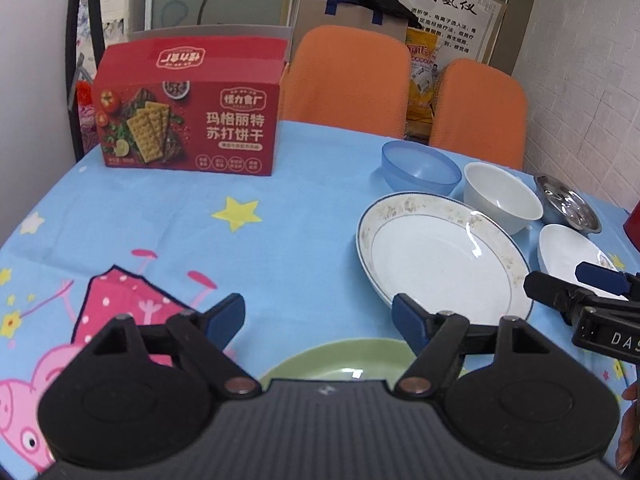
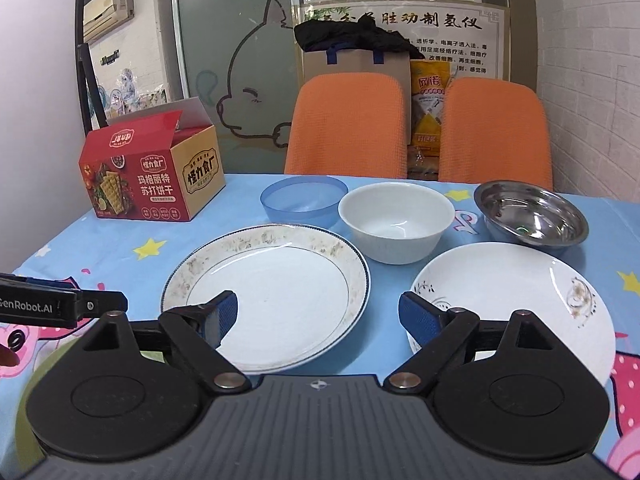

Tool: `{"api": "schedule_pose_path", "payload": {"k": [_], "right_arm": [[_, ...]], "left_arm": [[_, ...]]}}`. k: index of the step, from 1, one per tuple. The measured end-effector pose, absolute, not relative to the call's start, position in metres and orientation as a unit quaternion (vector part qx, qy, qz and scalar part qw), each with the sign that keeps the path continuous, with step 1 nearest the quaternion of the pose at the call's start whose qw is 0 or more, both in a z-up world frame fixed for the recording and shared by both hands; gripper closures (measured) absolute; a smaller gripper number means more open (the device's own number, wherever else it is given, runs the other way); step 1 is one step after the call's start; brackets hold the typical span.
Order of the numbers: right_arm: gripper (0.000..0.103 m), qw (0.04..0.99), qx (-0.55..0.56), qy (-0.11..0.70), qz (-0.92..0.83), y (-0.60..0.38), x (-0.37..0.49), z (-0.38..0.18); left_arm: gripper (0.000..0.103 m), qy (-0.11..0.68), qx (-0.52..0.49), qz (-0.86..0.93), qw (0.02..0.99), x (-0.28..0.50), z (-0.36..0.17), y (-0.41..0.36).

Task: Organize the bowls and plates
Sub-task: 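Move both tools to the gold-rimmed white plate and close them on its rim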

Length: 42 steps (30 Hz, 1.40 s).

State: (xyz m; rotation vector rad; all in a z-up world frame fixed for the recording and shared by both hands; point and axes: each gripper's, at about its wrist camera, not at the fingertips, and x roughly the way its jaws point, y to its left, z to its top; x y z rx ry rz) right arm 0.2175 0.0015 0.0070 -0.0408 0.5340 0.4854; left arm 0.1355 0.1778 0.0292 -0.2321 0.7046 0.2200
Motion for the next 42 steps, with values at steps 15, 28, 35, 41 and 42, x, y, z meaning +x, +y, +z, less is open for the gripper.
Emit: {"api": "schedule_pose_path", "payload": {"k": [15, 28, 35, 41, 42], "right_arm": [[0.0, 0.917, 0.016, 0.295, 0.267, 0.01, 0.281, -0.015], [0.0, 0.912, -0.021, 0.303, 0.277, 0.033, 0.273, -0.031], [0.0, 0.906, -0.015, 0.297, 0.301, 0.035, 0.271, -0.03], [0.0, 0.905, -0.048, 0.31, 0.287, 0.041, 0.272, -0.036], [0.0, 0.904, -0.057, 0.311, 0.287, 0.042, 0.271, -0.037]], "left_arm": [[0.028, 0.367, -0.117, 0.096, 0.918, 0.198, 0.012, 0.188], [0.029, 0.383, -0.115, 0.082, 0.913, 0.215, 0.004, 0.187], [0.029, 0.377, -0.114, 0.087, 0.915, 0.217, 0.004, 0.187], [0.029, 0.386, -0.091, 0.091, 0.913, 0.228, -0.004, 0.176], [0.029, 0.389, -0.09, 0.09, 0.913, 0.23, -0.005, 0.175]]}}
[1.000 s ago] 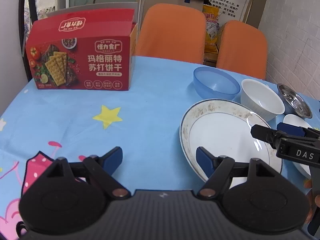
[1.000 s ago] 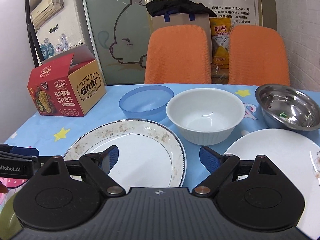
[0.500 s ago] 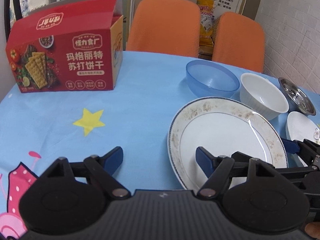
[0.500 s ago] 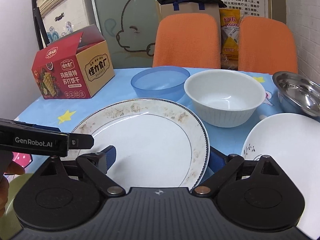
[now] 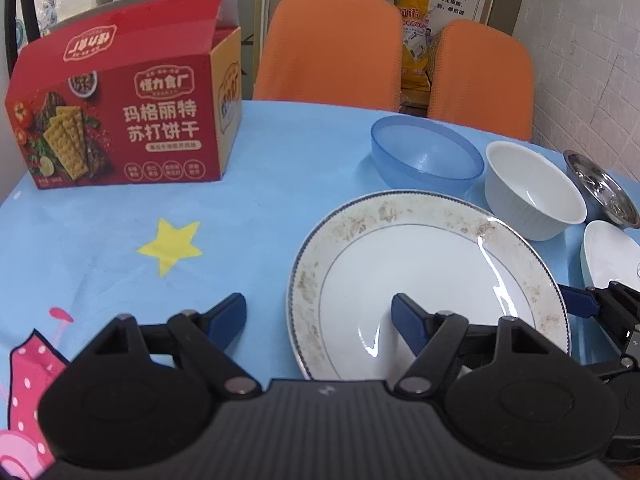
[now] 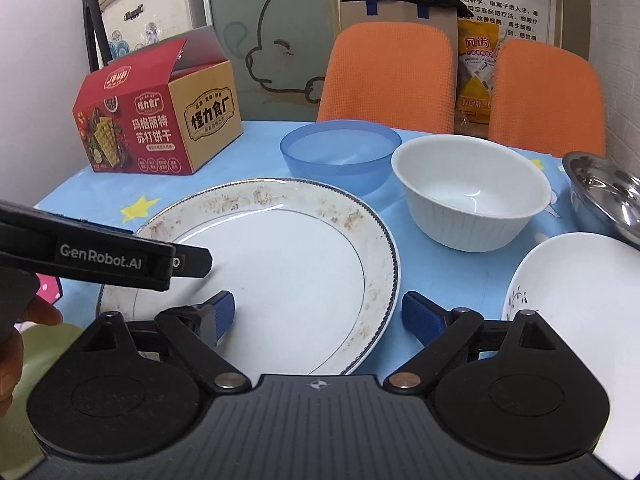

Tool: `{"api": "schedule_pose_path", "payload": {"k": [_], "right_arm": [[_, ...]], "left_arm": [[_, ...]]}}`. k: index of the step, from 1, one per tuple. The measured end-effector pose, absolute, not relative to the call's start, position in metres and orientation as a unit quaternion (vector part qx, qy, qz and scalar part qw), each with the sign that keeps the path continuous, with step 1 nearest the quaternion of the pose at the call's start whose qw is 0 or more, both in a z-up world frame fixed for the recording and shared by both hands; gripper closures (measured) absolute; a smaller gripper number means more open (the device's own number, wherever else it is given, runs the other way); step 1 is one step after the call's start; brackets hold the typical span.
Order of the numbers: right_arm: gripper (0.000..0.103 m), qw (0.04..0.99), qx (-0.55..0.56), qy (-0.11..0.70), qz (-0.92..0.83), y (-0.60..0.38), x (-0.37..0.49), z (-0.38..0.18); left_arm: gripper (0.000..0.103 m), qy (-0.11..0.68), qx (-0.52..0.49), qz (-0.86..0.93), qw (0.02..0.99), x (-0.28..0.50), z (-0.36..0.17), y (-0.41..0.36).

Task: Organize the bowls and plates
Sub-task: 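Move both tools to the gold-rimmed white plate and close them on its rim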

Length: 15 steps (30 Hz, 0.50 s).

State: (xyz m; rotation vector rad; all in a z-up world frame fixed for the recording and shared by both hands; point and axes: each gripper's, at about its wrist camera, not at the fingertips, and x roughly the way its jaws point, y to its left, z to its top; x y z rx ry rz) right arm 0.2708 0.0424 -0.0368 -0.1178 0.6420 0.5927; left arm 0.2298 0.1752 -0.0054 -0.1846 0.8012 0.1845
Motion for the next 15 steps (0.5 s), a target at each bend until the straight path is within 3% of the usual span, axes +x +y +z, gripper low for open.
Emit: {"api": "schedule_pose_path", "payload": {"k": [15], "right_arm": [[0.0, 0.902, -0.069, 0.311, 0.291, 0.0443, 0.2701, -0.0386]], "left_arm": [[0.029, 0.382, -0.088, 0.078, 0.917, 0.2337, -0.0108, 0.1739]]}}
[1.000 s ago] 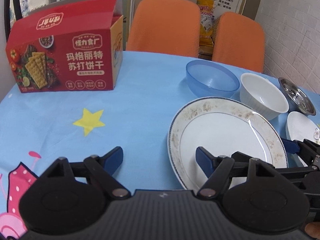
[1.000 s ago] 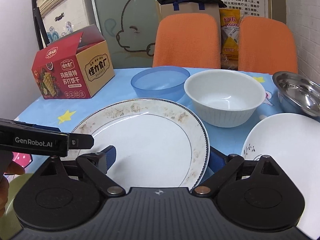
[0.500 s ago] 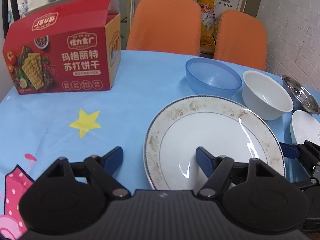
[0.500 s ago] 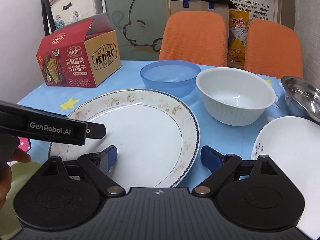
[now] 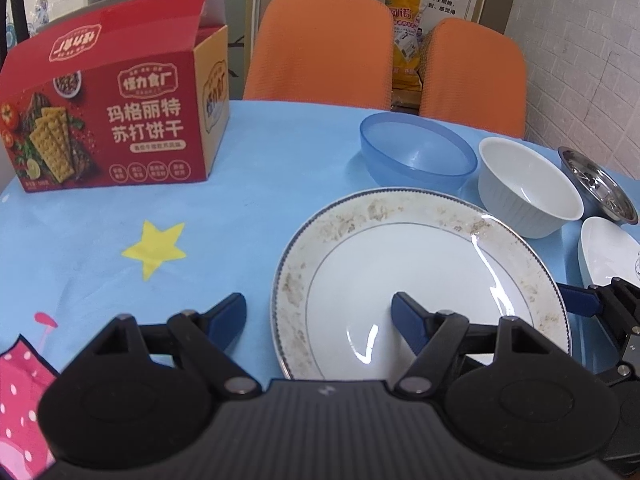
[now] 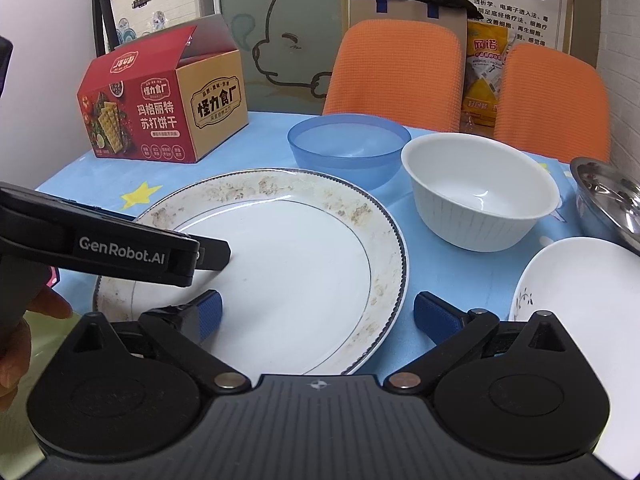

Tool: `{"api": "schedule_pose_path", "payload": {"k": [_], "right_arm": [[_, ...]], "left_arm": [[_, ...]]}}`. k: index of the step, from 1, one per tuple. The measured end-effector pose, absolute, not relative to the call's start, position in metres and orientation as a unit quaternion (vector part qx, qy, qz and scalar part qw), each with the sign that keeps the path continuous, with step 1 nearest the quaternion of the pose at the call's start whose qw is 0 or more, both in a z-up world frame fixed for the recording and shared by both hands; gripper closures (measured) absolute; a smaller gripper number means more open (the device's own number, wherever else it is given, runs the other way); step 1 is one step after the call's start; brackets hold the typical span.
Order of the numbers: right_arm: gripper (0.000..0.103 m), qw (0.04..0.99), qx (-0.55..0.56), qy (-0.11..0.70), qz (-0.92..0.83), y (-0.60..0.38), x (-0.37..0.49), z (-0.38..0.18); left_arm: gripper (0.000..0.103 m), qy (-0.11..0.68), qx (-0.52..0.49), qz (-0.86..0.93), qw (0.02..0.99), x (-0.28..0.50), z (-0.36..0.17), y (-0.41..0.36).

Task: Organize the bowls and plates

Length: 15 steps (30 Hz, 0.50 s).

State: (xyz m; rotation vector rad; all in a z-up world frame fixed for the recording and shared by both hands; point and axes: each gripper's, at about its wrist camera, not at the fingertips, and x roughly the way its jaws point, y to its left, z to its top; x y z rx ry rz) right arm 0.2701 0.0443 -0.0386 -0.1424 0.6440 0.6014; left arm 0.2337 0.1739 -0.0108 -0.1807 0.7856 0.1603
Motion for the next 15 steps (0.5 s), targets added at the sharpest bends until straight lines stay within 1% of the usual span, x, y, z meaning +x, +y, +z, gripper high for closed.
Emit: {"api": "schedule_pose_path", "payload": {"k": [4, 7, 11, 15], "right_arm": [[0.0, 0.901, -0.065, 0.308, 0.298, 0.045, 0.269, -0.039], [0.0, 0.907, -0.068, 0.292, 0.296, 0.045, 0.266, -0.037], [0.0, 0.911, -0.05, 0.295, 0.283, 0.041, 0.267, -0.033], [0.0, 0.92, -0.045, 0.266, 0.283, 0.038, 0.257, -0.022]], "left_arm": [[0.032, 0.374, -0.078, 0.067, 0.921, 0.234, -0.012, 0.168], [0.037, 0.372, -0.072, 0.068, 0.923, 0.236, -0.011, 0.16], [0.042, 0.375, -0.079, 0.075, 0.92, 0.237, -0.005, 0.157], [0.043, 0.358, -0.077, 0.078, 0.927, 0.225, 0.011, 0.154]]}}
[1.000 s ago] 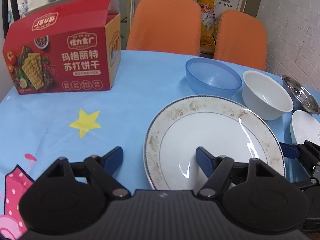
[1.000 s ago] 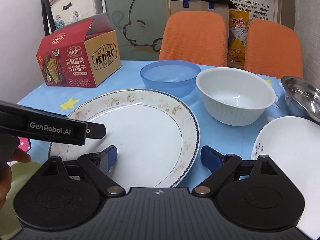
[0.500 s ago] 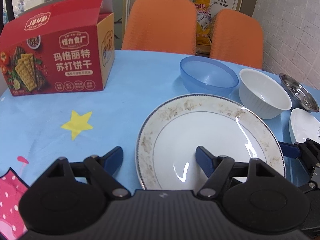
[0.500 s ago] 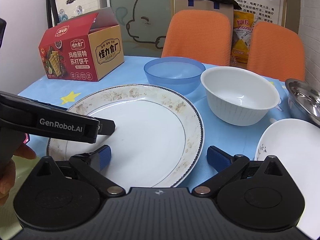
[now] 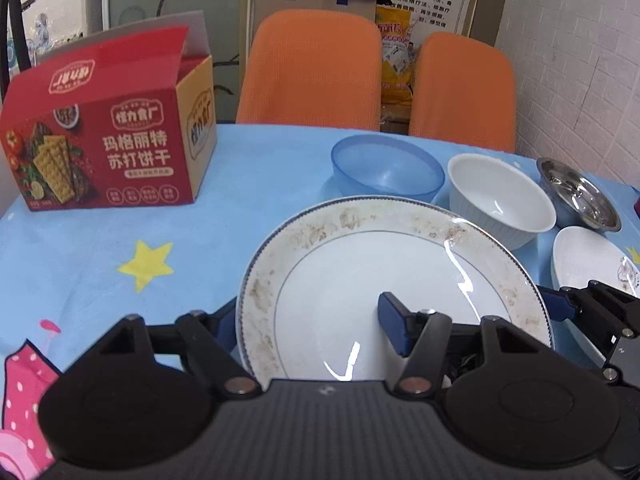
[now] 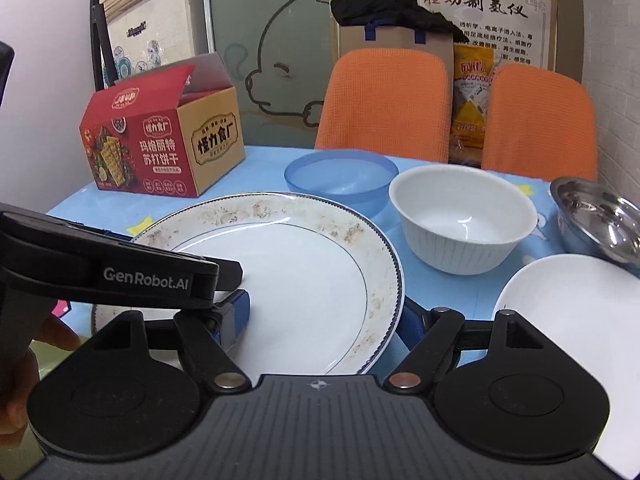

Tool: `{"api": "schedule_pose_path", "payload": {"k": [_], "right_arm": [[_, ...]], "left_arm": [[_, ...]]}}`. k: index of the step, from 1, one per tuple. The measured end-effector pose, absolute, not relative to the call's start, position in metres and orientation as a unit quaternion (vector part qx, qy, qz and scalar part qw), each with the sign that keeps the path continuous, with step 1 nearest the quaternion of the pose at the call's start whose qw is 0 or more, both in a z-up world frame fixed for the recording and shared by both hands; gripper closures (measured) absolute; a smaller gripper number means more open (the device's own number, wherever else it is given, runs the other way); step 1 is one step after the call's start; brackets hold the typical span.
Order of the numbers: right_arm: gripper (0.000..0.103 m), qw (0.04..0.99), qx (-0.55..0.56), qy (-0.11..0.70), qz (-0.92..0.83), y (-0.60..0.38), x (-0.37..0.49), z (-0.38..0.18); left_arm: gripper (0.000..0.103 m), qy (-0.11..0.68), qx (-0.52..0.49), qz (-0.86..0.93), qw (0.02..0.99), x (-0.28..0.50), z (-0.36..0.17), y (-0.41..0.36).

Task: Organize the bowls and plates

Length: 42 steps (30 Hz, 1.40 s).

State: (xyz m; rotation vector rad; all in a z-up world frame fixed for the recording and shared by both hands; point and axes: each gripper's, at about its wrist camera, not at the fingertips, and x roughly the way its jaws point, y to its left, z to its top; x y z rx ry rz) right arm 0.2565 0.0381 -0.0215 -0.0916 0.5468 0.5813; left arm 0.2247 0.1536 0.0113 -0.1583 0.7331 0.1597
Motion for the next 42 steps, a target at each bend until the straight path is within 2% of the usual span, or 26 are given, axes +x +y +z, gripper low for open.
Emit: {"api": "schedule_pose_path", "payload": {"k": [9, 21, 32, 37, 42], "right_arm": [[0.0, 0.921, -0.042, 0.245, 0.301, 0.035, 0.199, 0.0], [0.0, 0.908, -0.052, 0.263, 0.322, 0.041, 0.109, -0.019], [0.0, 0.91, -0.099, 0.256, 0.31, 0.058, 0.099, -0.034], [0.0, 0.933, -0.064, 0.218, 0.28, 0.042, 0.098, -0.026], [0.0, 0.942, -0.012, 0.209, 0.264, 0.014, 0.106, -0.014]], "left_arm": [[0.042, 0.339, -0.07, 0.083, 0.934, 0.16, 0.038, 0.149], [0.043, 0.35, -0.096, 0.107, 0.926, 0.054, 0.015, 0.146], [0.041, 0.348, -0.124, 0.096, 0.924, 0.039, -0.008, 0.156], [0.031, 0.297, -0.093, 0.107, 0.944, 0.028, 0.015, 0.154], [0.031, 0.275, -0.107, 0.105, 0.95, 0.03, 0.035, 0.156]]}}
